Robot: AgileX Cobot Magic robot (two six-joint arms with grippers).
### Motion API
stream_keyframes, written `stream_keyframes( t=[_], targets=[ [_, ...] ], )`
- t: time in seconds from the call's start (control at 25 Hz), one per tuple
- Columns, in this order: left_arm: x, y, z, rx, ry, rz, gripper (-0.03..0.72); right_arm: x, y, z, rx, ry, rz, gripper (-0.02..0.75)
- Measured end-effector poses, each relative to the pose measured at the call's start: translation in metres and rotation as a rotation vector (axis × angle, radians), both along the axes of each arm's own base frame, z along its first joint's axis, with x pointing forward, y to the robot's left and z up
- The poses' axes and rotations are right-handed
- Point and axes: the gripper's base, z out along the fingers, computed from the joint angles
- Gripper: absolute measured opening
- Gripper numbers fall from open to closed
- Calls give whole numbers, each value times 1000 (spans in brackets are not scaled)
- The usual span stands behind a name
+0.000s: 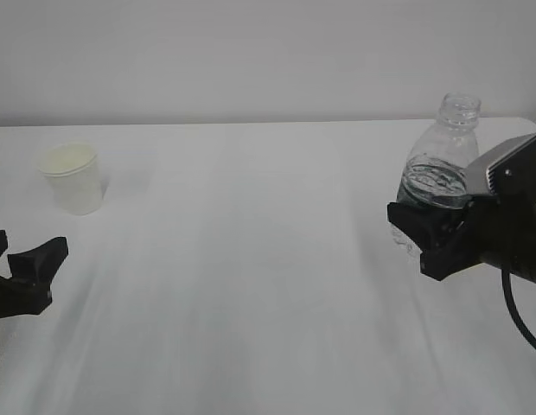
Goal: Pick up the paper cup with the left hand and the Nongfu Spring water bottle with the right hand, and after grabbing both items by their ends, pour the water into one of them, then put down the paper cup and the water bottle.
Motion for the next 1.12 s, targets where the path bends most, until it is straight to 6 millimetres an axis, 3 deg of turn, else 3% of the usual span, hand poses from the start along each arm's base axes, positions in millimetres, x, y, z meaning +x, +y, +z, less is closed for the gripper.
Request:
stream_keyframes(
  t=[1.12],
  targets=[
    [0, 0, 0, 0, 0, 0, 555, 11, 9, 9, -53, -17, 131, 425]
  ],
)
